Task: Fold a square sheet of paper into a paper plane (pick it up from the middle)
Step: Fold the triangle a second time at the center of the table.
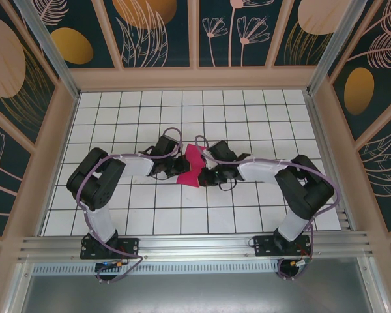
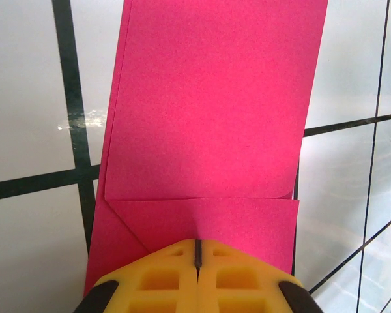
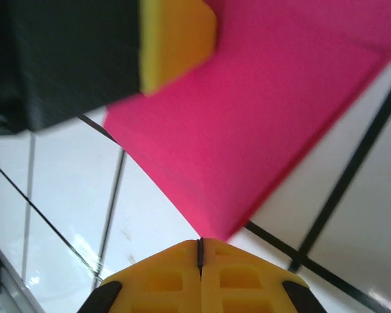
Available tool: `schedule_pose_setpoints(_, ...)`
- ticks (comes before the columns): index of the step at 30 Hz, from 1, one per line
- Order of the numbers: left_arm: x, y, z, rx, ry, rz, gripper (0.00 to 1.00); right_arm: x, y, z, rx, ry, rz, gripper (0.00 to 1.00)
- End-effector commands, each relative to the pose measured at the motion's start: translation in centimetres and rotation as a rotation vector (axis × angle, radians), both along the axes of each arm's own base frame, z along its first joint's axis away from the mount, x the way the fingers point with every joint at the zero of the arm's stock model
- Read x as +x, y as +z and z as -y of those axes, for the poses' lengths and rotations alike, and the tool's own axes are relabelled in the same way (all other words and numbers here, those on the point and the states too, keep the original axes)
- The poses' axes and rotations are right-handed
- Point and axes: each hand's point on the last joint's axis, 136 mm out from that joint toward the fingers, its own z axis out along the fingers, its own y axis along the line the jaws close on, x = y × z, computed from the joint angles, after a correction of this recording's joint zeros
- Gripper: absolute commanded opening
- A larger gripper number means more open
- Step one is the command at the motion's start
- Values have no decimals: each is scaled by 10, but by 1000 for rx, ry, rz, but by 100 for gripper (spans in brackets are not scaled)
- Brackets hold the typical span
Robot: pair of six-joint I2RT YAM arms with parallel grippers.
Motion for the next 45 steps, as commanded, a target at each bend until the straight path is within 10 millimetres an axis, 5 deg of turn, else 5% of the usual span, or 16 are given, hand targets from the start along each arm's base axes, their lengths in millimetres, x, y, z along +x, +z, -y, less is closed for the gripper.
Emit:
schedule_pose_setpoints(1, -21, -42, -27, 139, 43, -104, 4, 8, 13, -19, 67, -3, 14, 1)
schedule_pose_setpoints(14, -16, -26, -17, 88, 9, -62, 5, -9, -39, 4, -92, -25, -94, 0)
schedule_pose_setpoints(21, -11, 34, 17, -155, -83, 58, 8, -11, -49, 12, -130, -44, -112, 0)
schedule_pose_setpoints(26, -19, 46, 20, -221, -82, 72, 6, -12, -53, 13, -136, -50, -131, 0)
schedule_pose_setpoints(45, -40, -7, 14, -94, -40, -74, 1, -14, -58, 13, -143, -52, -150, 0)
